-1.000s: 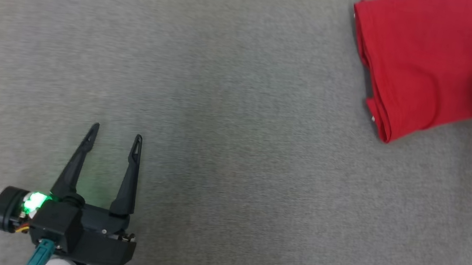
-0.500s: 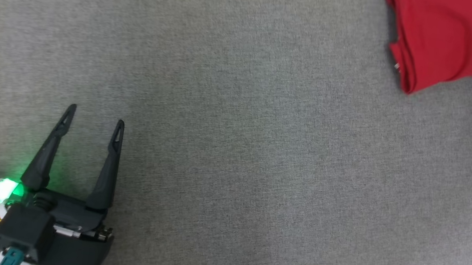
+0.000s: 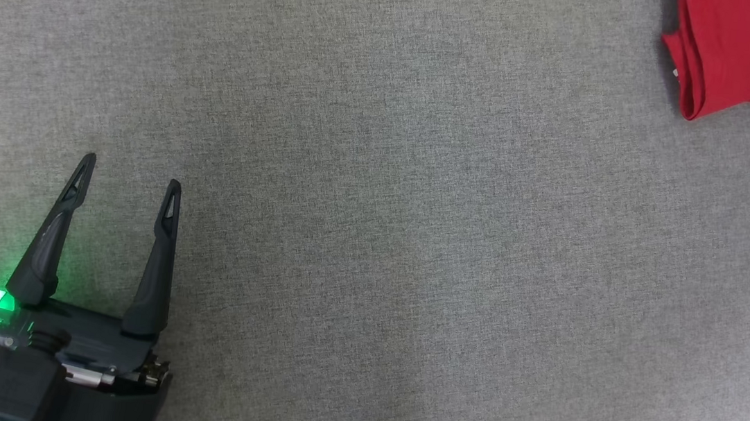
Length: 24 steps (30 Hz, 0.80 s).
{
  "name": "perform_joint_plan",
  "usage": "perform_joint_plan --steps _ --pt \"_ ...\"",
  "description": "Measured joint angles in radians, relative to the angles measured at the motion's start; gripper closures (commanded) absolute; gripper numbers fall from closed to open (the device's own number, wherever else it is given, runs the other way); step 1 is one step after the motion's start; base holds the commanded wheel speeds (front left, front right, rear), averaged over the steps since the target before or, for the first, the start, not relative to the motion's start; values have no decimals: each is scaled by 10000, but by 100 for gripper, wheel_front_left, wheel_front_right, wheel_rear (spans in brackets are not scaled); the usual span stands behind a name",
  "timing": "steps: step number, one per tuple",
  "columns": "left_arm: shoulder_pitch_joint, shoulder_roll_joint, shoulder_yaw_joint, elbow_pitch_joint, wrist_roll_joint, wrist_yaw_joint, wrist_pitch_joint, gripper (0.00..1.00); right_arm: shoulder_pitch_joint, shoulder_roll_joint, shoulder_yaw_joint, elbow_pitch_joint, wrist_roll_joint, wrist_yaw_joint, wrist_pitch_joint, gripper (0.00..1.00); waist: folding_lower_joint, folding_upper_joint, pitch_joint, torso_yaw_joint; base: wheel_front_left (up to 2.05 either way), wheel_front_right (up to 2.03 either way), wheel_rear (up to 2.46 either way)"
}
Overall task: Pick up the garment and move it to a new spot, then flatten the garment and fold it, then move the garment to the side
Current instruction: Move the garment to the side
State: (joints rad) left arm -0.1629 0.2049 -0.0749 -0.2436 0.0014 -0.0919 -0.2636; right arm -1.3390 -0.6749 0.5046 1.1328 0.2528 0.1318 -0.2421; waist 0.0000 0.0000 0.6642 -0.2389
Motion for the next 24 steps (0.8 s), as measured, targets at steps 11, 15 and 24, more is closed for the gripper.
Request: perform_joint_plan --steps 11,15,24 --pt "35 31 -33 -190 2 192 4 0 -245 -2 150 487 -245 0 -48 0 0 1 -43 79 0 0 0" --pt "38 33 -40 -196 0 257 4 0 -367 -21 42 706 -477 0 -88 0 1 0 -48 80 0 0 0" --pt "14 -180 8 276 -316 387 10 0 -295 -46 -934 428 -930 0 -196 0 1 1 -518 236 0 0 0"
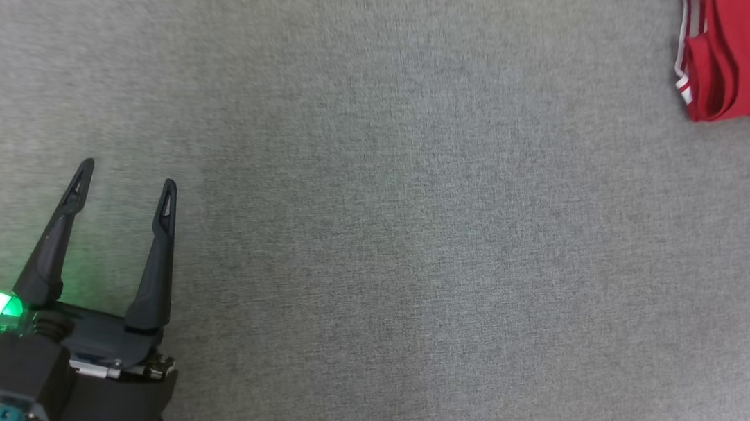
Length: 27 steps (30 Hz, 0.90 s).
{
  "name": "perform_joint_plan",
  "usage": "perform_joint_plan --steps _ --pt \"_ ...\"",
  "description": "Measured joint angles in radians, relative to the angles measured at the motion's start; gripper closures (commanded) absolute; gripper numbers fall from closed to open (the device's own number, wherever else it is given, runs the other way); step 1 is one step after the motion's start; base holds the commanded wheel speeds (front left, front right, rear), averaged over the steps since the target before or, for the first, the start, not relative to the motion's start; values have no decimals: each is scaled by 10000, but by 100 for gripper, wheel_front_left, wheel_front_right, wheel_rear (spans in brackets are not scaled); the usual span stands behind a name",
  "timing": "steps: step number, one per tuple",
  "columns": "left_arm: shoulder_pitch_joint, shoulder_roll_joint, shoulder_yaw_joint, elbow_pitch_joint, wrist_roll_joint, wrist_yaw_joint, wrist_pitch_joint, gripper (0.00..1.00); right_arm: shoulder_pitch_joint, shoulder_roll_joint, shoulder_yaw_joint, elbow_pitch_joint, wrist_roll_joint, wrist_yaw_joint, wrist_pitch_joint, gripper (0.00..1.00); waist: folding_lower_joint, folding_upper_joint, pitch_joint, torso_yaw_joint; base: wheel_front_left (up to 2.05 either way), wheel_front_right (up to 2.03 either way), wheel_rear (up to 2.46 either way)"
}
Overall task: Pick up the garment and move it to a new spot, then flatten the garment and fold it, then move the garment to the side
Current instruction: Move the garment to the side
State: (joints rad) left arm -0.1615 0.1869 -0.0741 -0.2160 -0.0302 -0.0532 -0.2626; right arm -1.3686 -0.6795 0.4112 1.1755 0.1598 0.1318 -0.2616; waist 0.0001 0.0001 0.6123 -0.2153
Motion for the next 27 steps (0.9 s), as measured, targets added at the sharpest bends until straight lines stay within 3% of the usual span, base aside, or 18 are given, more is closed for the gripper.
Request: perform_joint_plan --steps 10,20,27 --pt "237 -587 96 859 -280 31 2 0 2033 341 -1889 -1827 -224 0 -25 0 0 0 -1155 364 0 0 0" --pt "1011 -1049 435 1572 -573 17 2 0 5243 1808 -3841 -3981 -915 0 -27 0 -2 -1 -2671 770 0 0 0" --pt "1604 -1246 539 1858 -639 86 2 0 7589 3030 -4184 -5687 -1266 0 -27 0 -2 -2 -3684 1157 0 0 0"
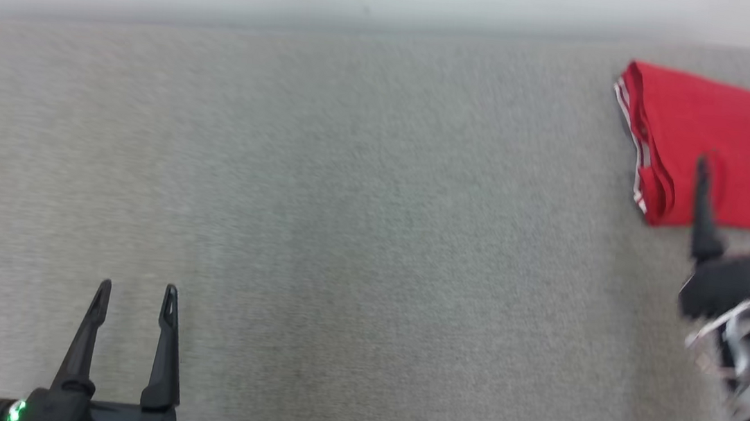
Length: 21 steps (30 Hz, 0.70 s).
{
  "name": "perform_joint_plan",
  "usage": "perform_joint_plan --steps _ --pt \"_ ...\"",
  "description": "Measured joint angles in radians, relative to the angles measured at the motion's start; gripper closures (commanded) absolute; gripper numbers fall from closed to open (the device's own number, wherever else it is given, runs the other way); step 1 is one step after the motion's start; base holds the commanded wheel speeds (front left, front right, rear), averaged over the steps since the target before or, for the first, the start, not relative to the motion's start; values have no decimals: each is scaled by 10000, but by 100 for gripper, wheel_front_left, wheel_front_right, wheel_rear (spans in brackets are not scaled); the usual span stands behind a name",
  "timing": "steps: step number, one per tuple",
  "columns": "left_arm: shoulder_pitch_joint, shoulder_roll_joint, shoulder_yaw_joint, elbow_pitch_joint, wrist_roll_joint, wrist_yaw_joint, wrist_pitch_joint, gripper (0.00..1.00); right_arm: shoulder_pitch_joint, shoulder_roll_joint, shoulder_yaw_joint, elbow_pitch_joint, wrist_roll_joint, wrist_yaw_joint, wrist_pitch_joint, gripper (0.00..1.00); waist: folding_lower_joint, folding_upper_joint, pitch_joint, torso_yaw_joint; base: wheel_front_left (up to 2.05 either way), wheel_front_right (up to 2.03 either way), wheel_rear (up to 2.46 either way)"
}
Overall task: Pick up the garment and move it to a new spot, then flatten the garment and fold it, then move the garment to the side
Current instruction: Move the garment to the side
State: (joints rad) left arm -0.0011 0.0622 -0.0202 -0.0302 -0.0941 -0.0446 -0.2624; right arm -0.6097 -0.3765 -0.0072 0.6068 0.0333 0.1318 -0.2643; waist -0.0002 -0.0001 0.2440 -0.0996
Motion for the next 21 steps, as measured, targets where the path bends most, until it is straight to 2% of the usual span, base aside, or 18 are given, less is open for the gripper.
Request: perform_joint_plan --steps 13,18,21 --pt "453 -96 75 698 -109 4 0 0 2918 1244 -309 -2132 456 0 2 0 0 0 -1226 998 0 0 0" --pt "646 -104 23 757 -178 56 0 0 3899 1850 -238 -3033 502 0 0 0 0 0 -1607 1208 0 0 0" --pt "758 -105 10 736 -224 104 0 0 4390 2004 -119 -3417 441 0 2 0 0 0 -1794 1246 0 0 0"
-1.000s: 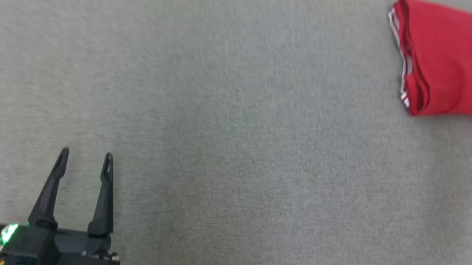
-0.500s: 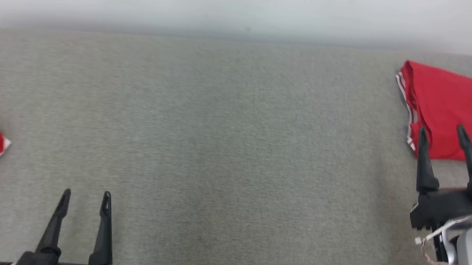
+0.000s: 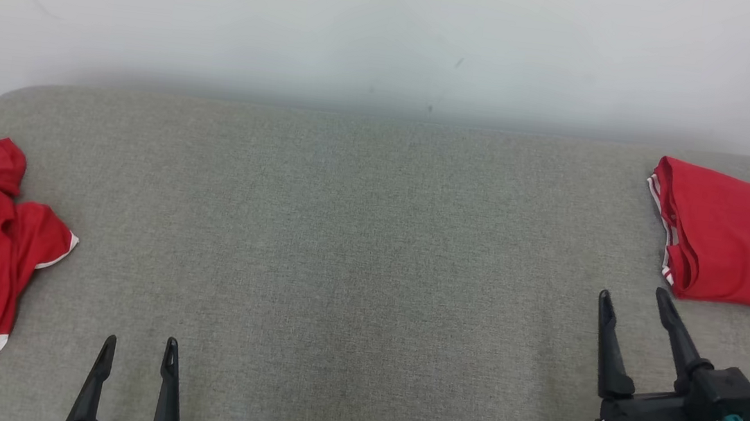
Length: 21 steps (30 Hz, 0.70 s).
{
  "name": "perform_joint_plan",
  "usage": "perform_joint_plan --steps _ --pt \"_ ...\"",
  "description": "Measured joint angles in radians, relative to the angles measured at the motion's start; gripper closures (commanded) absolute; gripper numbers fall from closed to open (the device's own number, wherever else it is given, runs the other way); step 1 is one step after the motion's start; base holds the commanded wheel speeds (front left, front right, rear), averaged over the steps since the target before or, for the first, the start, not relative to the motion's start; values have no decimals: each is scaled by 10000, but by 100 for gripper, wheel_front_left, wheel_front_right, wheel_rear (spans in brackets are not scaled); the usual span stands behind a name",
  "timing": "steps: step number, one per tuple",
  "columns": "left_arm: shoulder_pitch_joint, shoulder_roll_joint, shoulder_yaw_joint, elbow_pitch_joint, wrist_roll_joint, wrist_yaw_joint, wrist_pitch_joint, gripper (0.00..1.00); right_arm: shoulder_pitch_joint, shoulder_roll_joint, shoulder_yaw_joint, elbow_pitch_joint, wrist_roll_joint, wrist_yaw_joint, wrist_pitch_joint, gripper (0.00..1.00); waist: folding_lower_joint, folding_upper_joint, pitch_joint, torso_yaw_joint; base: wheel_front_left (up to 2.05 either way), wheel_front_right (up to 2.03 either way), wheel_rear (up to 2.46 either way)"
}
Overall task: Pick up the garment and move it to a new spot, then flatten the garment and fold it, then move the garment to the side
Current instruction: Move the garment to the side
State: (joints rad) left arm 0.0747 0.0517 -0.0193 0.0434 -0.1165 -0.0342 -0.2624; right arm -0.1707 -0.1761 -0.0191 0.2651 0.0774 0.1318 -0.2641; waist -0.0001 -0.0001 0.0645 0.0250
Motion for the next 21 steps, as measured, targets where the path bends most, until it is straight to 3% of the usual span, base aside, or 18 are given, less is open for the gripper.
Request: perform_joint_plan --steps 10,21 --pt "35 -6 136 117 -73 -84 0 0 1099 646 305 -1197 -94 0 0 0 1 0 -97 -228 0 0 0" --pt "-28 -6 339 309 -79 -84 0 0 1640 1114 431 -1337 -150 0 -2 0 1 1 -50 -264 0 0 0"
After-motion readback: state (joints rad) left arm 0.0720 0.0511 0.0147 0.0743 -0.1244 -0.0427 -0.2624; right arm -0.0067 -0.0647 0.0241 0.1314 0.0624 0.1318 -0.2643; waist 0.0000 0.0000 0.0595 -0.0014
